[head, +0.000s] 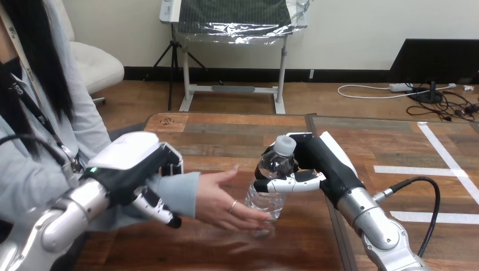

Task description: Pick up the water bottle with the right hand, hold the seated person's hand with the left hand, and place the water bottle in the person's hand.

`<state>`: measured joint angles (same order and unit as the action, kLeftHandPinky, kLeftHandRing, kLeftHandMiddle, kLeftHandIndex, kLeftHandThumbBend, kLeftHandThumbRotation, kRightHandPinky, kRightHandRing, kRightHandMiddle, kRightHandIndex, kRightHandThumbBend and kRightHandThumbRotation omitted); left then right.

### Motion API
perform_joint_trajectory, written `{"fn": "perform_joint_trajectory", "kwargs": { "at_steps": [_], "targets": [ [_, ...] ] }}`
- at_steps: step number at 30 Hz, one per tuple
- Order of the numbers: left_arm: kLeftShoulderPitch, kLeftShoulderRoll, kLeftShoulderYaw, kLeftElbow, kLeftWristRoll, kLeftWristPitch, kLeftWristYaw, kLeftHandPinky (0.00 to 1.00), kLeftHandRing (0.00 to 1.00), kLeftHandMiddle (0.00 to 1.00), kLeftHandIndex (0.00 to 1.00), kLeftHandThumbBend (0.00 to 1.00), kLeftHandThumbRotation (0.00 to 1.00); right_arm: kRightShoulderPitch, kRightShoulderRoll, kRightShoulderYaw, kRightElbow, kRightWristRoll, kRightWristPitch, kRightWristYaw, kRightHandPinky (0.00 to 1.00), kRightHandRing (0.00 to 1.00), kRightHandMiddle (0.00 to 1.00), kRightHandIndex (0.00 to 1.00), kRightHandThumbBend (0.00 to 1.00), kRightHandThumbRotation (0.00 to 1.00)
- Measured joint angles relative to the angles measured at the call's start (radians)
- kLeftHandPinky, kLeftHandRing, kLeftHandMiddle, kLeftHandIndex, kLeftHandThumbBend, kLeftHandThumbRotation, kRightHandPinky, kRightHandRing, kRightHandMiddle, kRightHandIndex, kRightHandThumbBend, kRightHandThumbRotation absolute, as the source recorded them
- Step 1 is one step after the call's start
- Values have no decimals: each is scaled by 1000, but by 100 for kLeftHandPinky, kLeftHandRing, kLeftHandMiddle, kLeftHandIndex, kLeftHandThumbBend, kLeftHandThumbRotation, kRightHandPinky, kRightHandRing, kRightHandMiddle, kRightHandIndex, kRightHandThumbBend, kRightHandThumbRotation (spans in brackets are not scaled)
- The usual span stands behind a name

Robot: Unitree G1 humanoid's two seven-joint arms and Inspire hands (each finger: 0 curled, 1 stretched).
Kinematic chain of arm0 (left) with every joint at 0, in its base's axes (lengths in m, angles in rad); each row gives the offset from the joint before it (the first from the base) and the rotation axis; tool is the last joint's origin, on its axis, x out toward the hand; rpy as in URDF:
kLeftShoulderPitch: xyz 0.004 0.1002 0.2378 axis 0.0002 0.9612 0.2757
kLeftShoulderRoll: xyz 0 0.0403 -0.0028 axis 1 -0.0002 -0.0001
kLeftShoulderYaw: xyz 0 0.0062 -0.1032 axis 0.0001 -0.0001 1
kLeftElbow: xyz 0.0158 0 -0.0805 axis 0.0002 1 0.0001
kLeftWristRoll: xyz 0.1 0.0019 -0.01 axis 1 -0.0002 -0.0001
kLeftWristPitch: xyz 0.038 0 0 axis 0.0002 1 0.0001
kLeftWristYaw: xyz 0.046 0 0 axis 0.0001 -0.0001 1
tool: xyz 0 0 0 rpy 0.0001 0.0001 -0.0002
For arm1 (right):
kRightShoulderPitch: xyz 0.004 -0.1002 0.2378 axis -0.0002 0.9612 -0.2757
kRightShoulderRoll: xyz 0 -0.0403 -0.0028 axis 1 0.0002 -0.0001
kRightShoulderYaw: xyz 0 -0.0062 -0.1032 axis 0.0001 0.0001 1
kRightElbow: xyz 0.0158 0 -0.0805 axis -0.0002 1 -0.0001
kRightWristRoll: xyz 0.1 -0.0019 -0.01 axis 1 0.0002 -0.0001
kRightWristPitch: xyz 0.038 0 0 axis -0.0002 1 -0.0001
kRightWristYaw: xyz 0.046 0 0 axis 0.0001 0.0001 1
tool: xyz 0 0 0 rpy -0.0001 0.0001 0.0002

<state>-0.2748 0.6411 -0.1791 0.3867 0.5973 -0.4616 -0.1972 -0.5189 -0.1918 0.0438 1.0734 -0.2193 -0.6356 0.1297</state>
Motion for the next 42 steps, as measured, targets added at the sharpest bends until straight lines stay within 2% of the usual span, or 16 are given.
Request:
{"fn": "perform_joint_trajectory", "kwargs": {
  "at_steps": [13, 19, 30, 42],
  "targets": [
    [-56, -24, -16, 0, 6, 4, -18, 21, 27, 33, 34, 91, 0, 0, 9, 0, -3, 4, -21, 2, 31, 35, 42, 48, 82, 0],
    [-74, -34, -24, 0, 8, 4, -20, 21, 27, 33, 34, 91, 0, 0, 19, 2, -24, 13, -32, 20, 30, 34, 41, 48, 82, 0],
    [-96, -36, -35, 0, 7, 4, -35, 22, 28, 35, 36, 89, 0, 10, 39, 10, -125, 29, -34, 55, 29, 32, 40, 47, 82, 0],
    [-97, -34, -35, 0, 7, 5, -35, 23, 30, 36, 36, 88, 0, 63, 38, 22, -247, 59, -25, 83, 28, 32, 40, 46, 82, 0]
  ]
}}
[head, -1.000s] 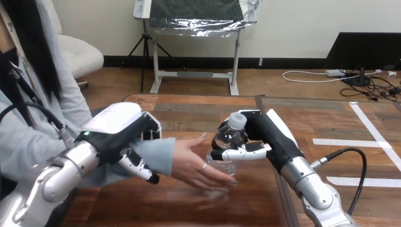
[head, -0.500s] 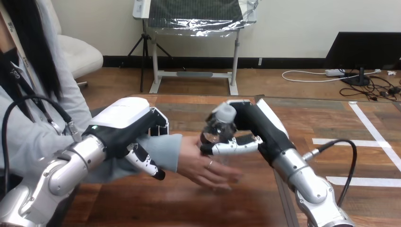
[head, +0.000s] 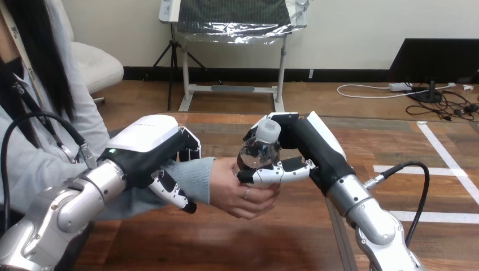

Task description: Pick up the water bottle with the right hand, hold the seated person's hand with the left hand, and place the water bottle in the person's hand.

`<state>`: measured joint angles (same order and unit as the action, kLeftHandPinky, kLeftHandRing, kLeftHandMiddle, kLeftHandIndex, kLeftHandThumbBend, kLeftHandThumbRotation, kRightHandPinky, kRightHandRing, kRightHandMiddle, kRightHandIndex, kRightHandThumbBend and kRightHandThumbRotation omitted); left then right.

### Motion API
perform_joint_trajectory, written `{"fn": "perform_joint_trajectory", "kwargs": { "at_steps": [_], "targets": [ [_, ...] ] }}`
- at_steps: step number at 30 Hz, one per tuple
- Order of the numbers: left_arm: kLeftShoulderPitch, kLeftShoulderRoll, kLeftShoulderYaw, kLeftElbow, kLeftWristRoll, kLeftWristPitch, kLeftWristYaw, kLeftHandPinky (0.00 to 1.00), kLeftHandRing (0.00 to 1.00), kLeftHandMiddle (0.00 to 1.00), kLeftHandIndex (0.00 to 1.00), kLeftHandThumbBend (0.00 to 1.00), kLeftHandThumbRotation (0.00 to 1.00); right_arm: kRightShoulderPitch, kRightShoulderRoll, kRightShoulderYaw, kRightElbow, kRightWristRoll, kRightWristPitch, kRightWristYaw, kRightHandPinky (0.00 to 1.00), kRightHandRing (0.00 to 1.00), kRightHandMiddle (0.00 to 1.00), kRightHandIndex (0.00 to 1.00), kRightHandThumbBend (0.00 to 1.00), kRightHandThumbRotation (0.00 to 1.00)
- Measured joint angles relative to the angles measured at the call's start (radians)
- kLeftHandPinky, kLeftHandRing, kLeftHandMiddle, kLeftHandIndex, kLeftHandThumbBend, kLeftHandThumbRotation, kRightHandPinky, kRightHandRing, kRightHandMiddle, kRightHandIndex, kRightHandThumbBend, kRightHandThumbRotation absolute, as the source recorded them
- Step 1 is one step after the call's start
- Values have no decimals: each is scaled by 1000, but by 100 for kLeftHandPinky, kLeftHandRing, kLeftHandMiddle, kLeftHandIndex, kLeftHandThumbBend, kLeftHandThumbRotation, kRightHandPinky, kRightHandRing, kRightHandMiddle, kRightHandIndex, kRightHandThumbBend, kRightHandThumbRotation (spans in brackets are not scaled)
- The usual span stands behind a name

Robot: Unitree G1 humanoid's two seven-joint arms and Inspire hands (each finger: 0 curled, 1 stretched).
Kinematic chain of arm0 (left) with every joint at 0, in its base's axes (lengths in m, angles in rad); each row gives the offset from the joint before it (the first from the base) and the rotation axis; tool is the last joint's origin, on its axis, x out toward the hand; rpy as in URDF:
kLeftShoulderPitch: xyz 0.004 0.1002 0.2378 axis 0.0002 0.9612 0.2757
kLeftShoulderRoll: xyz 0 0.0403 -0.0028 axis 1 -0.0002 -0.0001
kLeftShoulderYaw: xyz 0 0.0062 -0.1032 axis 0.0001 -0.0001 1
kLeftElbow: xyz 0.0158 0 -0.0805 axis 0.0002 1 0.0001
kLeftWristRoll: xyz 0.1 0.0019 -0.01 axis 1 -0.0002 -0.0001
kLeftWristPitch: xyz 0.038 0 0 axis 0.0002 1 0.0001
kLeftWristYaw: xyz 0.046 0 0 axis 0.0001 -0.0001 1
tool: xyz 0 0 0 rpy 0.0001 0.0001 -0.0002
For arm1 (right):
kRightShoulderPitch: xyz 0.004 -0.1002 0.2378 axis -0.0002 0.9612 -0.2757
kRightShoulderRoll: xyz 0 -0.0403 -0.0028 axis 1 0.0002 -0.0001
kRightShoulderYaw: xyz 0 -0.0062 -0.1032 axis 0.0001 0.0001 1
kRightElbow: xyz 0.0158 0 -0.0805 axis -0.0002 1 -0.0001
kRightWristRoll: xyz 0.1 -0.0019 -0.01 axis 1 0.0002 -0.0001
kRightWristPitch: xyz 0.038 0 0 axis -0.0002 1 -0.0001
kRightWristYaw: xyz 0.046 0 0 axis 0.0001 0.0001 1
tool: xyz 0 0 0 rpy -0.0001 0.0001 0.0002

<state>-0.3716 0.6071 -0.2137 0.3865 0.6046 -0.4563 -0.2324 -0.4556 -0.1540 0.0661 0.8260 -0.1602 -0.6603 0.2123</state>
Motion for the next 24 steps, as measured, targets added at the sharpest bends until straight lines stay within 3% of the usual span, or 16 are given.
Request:
{"fn": "perform_joint_trajectory", "kwargs": {
  "at_steps": [11, 24],
  "targets": [
    [0, -2, -1, 0, 0, 0, 0, 25, 30, 36, 36, 88, 0, 40, 2, 7, -76, 30, 38, 14, 27, 32, 40, 45, 82, 0],
    [-3, -7, -1, -10, 0, 0, 1, 25, 31, 36, 37, 89, 0, 41, 3, 10, -132, 47, 52, 14, 27, 32, 41, 45, 82, 0]
  ]
}}
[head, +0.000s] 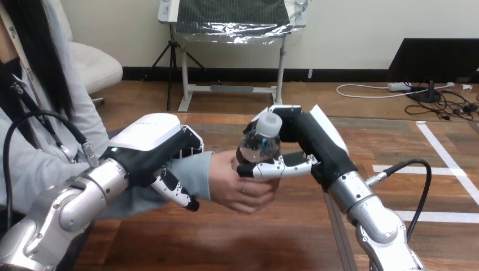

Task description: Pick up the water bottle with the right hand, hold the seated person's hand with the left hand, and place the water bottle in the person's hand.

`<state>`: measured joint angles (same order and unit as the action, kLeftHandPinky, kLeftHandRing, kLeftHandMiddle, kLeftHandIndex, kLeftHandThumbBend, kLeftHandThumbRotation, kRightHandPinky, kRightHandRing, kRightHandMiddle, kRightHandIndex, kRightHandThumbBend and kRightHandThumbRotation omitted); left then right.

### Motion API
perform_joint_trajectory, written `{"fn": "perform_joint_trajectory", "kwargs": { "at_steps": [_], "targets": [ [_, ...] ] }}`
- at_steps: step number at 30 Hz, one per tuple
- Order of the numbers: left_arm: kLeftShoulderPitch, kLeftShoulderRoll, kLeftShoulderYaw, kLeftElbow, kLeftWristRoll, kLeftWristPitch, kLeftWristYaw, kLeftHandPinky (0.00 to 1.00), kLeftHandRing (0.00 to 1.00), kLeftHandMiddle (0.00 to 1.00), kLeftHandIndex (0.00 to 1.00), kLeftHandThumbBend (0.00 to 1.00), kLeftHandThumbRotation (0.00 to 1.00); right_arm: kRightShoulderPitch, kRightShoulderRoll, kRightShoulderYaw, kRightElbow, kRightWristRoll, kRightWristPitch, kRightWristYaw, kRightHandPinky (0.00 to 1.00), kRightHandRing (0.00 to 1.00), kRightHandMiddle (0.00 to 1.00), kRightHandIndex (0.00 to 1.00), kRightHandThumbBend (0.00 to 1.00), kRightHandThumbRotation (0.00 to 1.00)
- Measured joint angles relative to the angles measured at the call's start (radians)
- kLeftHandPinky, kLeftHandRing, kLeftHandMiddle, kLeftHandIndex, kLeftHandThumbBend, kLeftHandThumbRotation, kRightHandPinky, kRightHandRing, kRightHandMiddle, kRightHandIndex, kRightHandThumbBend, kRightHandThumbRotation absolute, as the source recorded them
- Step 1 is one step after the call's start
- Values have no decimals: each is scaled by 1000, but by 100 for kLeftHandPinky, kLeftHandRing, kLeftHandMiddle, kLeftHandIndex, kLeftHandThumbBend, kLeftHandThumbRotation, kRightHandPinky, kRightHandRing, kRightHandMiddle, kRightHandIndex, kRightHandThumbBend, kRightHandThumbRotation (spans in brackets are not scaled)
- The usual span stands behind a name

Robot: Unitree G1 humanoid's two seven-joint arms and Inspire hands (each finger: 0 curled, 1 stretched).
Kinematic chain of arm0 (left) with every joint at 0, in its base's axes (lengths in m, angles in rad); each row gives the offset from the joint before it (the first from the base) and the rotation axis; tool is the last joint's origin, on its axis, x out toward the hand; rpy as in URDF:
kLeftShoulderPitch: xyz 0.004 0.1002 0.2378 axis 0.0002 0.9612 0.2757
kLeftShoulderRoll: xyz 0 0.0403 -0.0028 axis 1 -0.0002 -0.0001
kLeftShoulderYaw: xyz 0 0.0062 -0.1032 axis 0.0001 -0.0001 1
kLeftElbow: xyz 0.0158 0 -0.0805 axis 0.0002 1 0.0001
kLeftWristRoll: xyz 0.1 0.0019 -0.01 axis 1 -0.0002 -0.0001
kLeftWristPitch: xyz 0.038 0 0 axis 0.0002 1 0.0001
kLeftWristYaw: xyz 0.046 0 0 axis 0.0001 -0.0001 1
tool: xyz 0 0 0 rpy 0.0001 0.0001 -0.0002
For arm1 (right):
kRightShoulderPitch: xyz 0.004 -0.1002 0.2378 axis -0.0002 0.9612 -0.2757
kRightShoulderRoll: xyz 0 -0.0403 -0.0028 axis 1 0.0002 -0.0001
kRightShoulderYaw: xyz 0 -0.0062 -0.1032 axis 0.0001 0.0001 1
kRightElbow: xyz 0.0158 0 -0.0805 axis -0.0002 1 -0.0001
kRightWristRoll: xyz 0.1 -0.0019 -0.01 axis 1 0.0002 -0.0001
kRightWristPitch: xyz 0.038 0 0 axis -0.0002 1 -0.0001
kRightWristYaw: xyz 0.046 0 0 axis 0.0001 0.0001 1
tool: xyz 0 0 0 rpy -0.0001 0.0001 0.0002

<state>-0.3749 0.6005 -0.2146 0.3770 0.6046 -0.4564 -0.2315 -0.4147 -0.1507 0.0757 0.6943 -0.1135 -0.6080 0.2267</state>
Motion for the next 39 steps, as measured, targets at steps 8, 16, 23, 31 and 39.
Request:
{"fn": "perform_joint_trajectory", "kwargs": {
  "at_steps": [8, 16, 23, 31, 39],
  "targets": [
    [-1, -1, 0, -23, 0, 0, 1, 26, 32, 37, 37, 89, 0, 0, 1, 0, -31, 0, 0, -11, 28, 33, 41, 46, 82, 0],
    [-2, -1, 0, -33, 0, 0, 2, 30, 34, 39, 41, 91, 2, -1, 1, -1, -37, -4, 0, -31, 33, 39, 47, 49, 85, 0],
    [-2, -3, 0, -33, 7, 0, 12, 39, 43, 49, 53, 98, 12, -2, 0, 2, -37, -41, -1, -68, 47, 53, 59, 62, 89, 0],
    [-1, -6, 0, -36, 13, 1, 17, 51, 57, 66, 70, 100, 23, -11, -9, 8, -37, -94, -2, -96, 64, 68, 70, 74, 92, 11],
    [7, -12, 0, -66, 28, 7, 26, 71, 76, 80, 84, 100, 32, -34, -31, 23, -37, -152, -12, -110, 75, 79, 80, 87, 96, 33]
  ]
}}
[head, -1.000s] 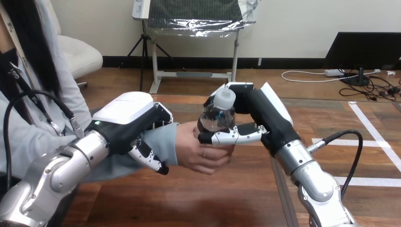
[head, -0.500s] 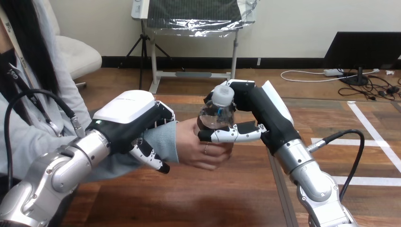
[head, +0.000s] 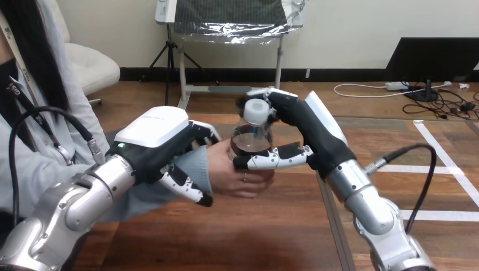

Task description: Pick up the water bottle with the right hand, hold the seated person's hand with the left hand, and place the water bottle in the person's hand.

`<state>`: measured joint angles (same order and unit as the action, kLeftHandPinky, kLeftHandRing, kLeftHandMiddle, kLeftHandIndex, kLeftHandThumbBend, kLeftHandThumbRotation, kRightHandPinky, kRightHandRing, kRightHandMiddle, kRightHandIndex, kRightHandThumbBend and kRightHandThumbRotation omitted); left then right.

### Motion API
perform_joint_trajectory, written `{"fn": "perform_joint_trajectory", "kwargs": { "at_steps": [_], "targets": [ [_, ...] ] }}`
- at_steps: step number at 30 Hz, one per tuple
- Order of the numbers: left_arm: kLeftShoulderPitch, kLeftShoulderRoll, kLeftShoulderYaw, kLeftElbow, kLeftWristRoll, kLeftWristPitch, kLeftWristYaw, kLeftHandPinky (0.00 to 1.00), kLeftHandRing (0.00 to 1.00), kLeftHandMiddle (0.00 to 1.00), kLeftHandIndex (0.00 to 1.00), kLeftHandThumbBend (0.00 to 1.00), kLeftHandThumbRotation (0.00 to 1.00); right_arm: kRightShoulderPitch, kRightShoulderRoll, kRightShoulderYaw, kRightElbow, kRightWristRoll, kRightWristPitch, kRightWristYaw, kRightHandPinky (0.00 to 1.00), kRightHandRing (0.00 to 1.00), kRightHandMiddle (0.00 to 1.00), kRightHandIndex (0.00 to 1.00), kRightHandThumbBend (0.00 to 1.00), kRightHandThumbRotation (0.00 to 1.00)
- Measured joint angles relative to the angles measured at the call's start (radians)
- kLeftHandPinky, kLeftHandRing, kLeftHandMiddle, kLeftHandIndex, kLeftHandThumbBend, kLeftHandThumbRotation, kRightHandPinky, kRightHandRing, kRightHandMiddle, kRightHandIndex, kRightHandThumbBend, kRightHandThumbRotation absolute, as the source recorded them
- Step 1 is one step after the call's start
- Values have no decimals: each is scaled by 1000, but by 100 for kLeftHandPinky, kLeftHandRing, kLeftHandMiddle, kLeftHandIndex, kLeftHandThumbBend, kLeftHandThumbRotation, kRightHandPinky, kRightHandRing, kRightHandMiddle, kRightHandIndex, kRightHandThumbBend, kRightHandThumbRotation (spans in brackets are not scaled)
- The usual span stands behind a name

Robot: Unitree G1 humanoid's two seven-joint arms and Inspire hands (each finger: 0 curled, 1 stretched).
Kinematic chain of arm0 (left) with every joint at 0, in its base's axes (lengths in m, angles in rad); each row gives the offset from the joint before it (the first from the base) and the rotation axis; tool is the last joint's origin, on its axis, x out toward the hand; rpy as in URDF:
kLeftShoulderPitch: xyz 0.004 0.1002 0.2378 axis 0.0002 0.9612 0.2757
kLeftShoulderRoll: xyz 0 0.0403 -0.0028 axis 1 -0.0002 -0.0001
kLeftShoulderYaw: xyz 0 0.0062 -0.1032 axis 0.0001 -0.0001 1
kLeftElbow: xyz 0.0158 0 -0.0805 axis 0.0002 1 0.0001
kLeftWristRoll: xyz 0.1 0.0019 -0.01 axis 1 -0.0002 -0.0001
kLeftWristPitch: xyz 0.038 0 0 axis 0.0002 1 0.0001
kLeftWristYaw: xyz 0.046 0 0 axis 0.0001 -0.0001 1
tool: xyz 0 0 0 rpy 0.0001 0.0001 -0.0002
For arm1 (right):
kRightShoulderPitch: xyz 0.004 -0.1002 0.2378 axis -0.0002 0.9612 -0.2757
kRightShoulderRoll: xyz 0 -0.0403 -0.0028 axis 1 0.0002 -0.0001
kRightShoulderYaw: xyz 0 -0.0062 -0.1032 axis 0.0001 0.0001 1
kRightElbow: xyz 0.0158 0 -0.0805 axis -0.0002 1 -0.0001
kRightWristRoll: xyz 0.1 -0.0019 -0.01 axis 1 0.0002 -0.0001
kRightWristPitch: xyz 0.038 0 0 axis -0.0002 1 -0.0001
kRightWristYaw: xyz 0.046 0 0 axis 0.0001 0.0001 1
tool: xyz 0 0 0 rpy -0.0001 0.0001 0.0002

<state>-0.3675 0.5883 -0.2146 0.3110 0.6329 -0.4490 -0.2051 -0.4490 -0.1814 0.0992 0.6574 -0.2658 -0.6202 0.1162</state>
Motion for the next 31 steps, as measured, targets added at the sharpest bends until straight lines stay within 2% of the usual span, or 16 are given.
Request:
{"fn": "perform_joint_trajectory", "kwargs": {
  "at_steps": [9, 20, 31],
  "targets": [
    [18, -3, 0, -46, 8, 6, 35, 79, 85, 88, 92, 100, 42, -32, -23, 26, 0, -32, -1, 3, 77, 85, 86, 94, 97, 49],
    [68, -3, 7, -110, 2, 53, 47, 82, 90, 92, 96, 100, 44, -47, -25, 51, 17, -43, -6, 16, 78, 88, 89, 96, 97, 57],
    [156, -4, 32, -153, -15, 66, 79, 84, 93, 95, 99, 100, 47, -47, -47, 61, 69, -48, -25, 23, 81, 90, 90, 97, 97, 62]
  ]
}}
